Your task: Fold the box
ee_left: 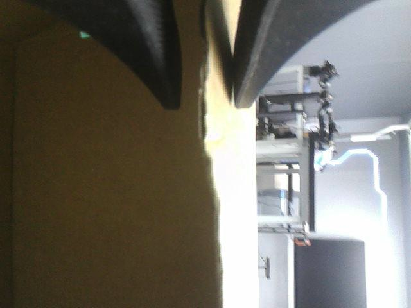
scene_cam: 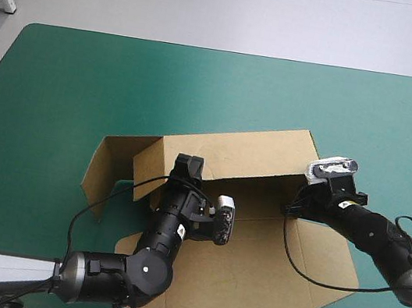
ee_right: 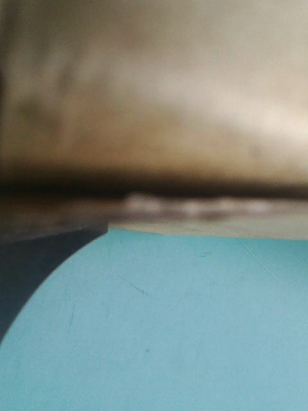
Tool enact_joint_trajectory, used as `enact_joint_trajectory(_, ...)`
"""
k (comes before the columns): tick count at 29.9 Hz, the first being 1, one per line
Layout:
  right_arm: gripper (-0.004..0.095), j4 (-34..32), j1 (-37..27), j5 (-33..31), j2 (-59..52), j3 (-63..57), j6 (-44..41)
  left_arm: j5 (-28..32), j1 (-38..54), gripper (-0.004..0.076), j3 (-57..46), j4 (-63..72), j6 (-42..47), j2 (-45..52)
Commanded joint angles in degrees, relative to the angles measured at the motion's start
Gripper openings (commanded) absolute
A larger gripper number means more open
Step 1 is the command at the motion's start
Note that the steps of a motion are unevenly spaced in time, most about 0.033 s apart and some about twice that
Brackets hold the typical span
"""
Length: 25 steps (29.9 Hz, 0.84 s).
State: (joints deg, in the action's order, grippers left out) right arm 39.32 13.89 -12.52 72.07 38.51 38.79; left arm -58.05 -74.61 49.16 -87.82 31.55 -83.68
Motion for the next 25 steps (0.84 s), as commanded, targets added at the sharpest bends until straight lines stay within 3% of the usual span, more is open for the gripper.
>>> enact_joint_trajectory(1,-0.0020,2.16,0.06,3.66,-0.65,1.61,-2.12,-5.61,-0.42,0.0204,7.19,8.73,-1.49,1.69)
enact_joint_trajectory(7,-0.0020,2.16,0.06,3.88,-0.65,1.61,-2.12,-6.84,-0.42,0.0204,25.92,27.31,-10.02,1.69)
enact_joint_trajectory(15,-0.0021,2.16,0.06,4.09,-0.65,1.61,-2.62,-13.51,2.75,0.0204,38.87,31.27,-12.42,1.69)
enact_joint_trajectory(20,-0.0020,2.16,0.06,3.91,-0.65,1.61,-2.97,-12.12,14.99,0.0204,40.51,38.56,-12.42,3.38)
enact_joint_trajectory(25,-0.0020,2.16,0.06,3.52,-0.65,1.71,-2.97,-5.66,33.21,0.0204,40.51,49.26,-15.21,5.83)
